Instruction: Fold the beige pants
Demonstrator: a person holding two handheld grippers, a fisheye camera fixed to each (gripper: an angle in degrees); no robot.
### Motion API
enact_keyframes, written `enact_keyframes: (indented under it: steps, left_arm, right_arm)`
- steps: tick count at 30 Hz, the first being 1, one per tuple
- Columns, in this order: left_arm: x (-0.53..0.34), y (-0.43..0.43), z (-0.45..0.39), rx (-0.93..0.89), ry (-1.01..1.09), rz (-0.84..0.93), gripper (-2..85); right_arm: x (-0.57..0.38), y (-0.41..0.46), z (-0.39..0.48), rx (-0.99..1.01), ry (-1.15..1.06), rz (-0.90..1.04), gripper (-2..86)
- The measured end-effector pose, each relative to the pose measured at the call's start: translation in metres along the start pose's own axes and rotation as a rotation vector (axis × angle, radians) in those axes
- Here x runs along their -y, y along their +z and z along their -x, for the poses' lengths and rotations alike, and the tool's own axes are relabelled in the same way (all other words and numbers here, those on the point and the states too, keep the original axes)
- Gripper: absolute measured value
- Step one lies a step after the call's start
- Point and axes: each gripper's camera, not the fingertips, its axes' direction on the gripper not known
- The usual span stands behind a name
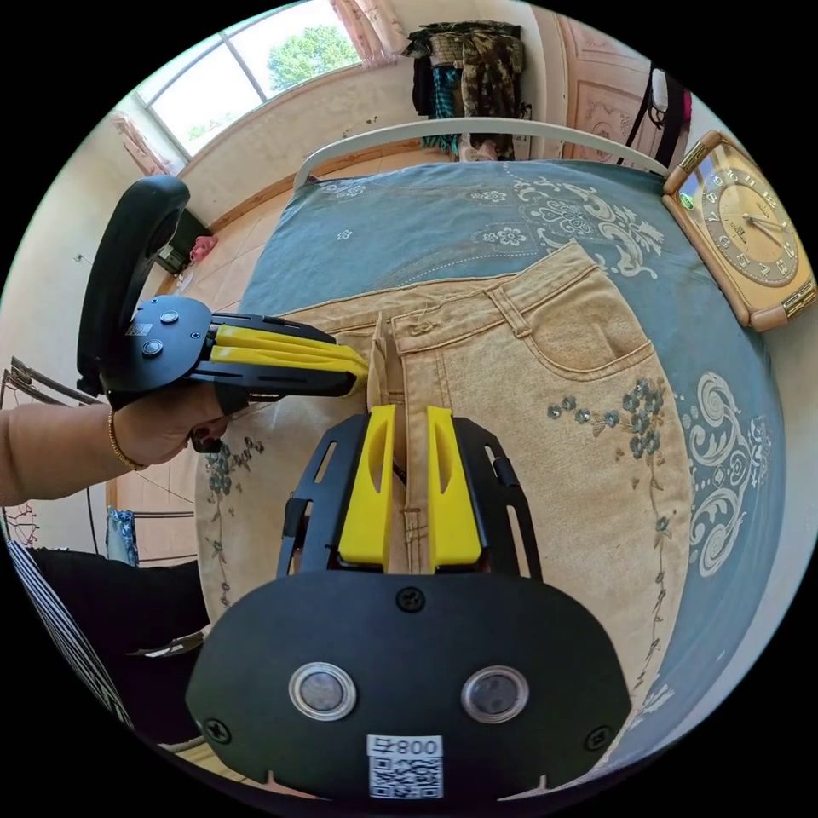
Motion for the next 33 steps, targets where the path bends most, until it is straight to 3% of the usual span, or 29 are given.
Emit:
enact_keyframes:
  steps: [8,16,21,33]
  left_arm:
    - [-0.004,0.004,0.007,0.022,0.014,0.002,0.3]
    - [-0.004,0.005,0.000,0.048,0.088,0.010,0.2]
    - [0.002,0.012,0.003,0.031,0.072,0.041,0.3]
    - [-0.015,-0.005,0.023,0.062,-0.047,-0.030,0.3]
  right_arm:
    - [0.011,0.016,-0.009,-0.038,0.002,-0.006,2.7]
    - [-0.002,-0.003,-0.074,0.273,0.252,-0.175,0.2]
    - [-0.014,-0.009,-0.091,0.393,0.260,-0.260,0.1]
    - [0.009,0.032,-0.092,0.256,0.122,-0.005,0.2]
